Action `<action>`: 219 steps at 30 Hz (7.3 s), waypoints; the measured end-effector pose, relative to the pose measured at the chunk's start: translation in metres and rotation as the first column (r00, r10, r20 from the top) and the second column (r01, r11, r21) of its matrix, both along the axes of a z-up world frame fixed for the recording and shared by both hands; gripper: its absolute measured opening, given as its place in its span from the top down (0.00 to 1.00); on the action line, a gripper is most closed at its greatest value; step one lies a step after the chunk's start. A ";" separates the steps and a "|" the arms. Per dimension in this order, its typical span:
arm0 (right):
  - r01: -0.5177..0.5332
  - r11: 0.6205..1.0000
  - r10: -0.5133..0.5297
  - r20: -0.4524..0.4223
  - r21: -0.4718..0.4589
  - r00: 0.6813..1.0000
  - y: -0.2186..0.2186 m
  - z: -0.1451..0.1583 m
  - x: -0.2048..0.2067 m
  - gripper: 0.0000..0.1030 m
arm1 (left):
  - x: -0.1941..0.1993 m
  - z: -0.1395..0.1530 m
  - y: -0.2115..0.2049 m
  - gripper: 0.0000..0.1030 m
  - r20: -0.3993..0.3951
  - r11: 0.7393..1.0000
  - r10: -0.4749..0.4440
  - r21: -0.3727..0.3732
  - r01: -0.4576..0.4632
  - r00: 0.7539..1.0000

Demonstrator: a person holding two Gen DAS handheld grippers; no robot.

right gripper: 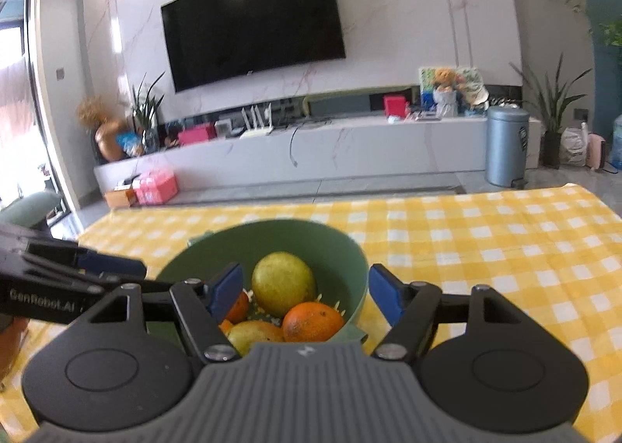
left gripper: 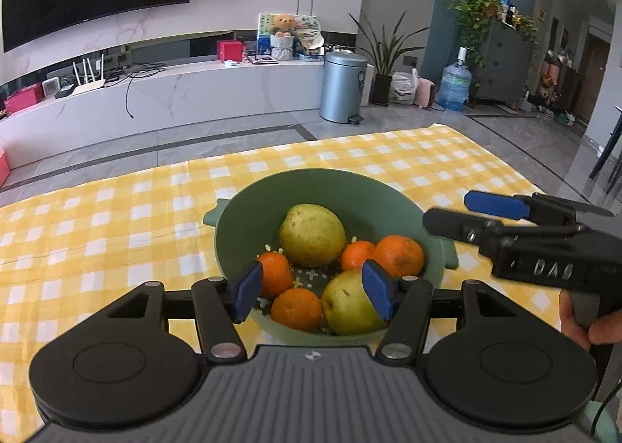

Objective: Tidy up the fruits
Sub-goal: 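Open both tools to release the oranges into the colander, then move both tools down to the small brown kiwis on the cloth, then grasp a kiwi with the left tool while the right tool grasps another kiwi, then carry both held kiwis over the colander, then lower both kiwis into the colander and open both tools, then move both tools back to the remaining kiwis on the cloth, then grasp a kiwi with the left tool while the right tool grasps another kiwi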

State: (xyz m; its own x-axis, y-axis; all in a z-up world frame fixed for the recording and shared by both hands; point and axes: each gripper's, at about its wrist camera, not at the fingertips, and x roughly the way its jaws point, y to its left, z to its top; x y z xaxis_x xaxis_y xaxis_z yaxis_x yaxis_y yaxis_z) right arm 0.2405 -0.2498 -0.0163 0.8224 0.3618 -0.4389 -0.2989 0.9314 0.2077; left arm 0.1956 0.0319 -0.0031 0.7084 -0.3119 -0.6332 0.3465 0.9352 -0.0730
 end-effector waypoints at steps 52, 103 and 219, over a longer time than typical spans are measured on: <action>-0.037 0.995 -0.006 -0.429 -0.092 0.903 0.022 -0.058 -0.059 0.70 | -0.039 -0.074 -0.025 0.58 -0.231 0.956 -0.248 0.099 0.276 0.941; -0.018 0.999 0.013 -0.098 -0.044 0.995 0.023 -0.018 -0.064 0.79 | -0.033 -0.021 0.004 0.71 0.025 0.976 -0.170 -0.132 0.172 0.985; -0.073 0.989 0.036 -0.272 -0.126 0.962 0.048 -0.052 -0.070 0.62 | -0.045 -0.044 0.015 0.55 -0.189 0.990 -0.143 -0.013 0.143 0.971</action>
